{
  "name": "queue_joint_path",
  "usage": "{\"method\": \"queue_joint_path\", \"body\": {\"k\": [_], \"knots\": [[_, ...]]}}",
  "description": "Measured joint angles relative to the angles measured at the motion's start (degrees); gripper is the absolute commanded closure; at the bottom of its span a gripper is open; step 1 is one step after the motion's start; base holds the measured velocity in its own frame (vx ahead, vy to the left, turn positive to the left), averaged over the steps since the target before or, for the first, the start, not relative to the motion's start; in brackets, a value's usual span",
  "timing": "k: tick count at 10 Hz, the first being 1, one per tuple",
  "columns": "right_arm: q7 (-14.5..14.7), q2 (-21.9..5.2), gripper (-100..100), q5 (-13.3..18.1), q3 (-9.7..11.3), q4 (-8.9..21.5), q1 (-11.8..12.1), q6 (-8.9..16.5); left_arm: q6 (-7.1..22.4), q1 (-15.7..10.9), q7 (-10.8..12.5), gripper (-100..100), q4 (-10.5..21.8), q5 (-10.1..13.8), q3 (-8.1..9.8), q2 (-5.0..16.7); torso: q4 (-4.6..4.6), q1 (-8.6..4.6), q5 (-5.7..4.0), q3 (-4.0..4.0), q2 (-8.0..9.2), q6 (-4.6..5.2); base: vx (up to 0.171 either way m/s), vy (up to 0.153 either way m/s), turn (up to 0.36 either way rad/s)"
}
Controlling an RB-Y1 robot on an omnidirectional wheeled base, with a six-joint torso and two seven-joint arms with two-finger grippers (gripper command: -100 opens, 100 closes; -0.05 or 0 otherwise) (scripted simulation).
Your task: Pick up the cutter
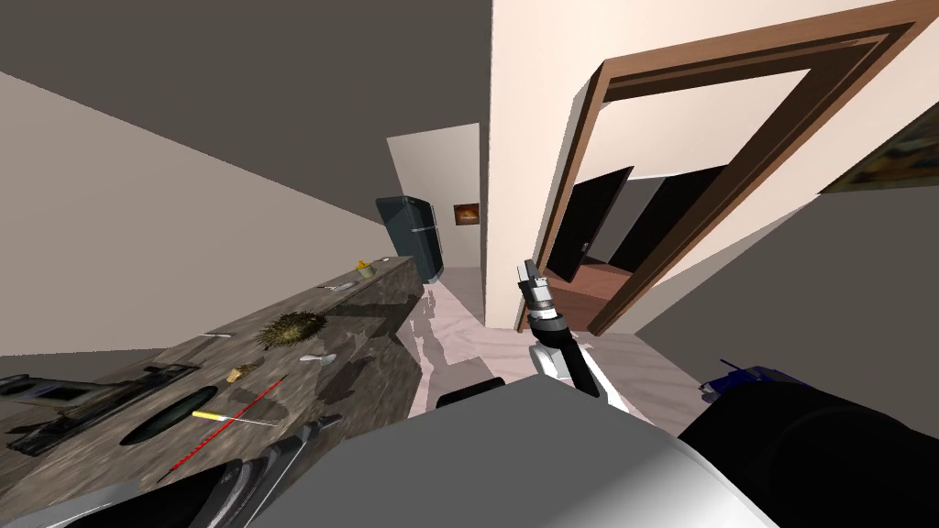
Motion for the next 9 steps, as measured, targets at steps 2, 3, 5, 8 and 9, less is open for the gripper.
{"method": "queue_joint_path", "body": {"k": [2, 3, 5, 8, 9], "knots": [[0.0, 0.0, 0, 0.0, 0.0, 0.0, 0.0, 0.0, 0.8, 1.9, -3.1, -100, 0.5, 4.8, 1.19, 1.6, -0.08, 0.45, 0.09, -0.21, -0.37, 0.01, 0.085, 0.105, -0.018], [0.0, 0.0, 0, 0.0, 0.0, 0.0, 0.0, 0.0, 0.6, 1.4, -1.4, -100, 0.5, 3.1, 0.28, 2.0, -0.07, 0.34, 0.09, -0.16, -0.27, 0.0, 0.006, 0.015, 0.002], [0.0, 0.0, 0, 0.0, 0.0, 0.0, 0.0, 0.0, 0.3, 1.2, 1.4, -100, 0.6, 1.1, -0.32, 2.3, 0.0, -0.01, 0.0, 0.0, 0.0, 0.0, 0.028, 0.038, -0.008], [0.0, 0.0, 0, 0.0, 0.0, 0.0, 0.0, 0.0, 1.0, 2.5, 4.9, -100, 1.4, 2.2, -1.55, 5.7, -0.13, 0.85, 0.21, -0.32, -0.55, 0.0, 0.148, 0.225, -0.038], [0.0, 0.0, 0, 0.0, 0.0, 0.0, 0.0, 0.0, 0.6, 1.5, 6.3, -100, 1.7, 2.1, -3.61, 7.4, -0.13, 0.91, 0.21, -0.33, -0.57, 0.01, 0.099, 0.168, -0.022]]}}
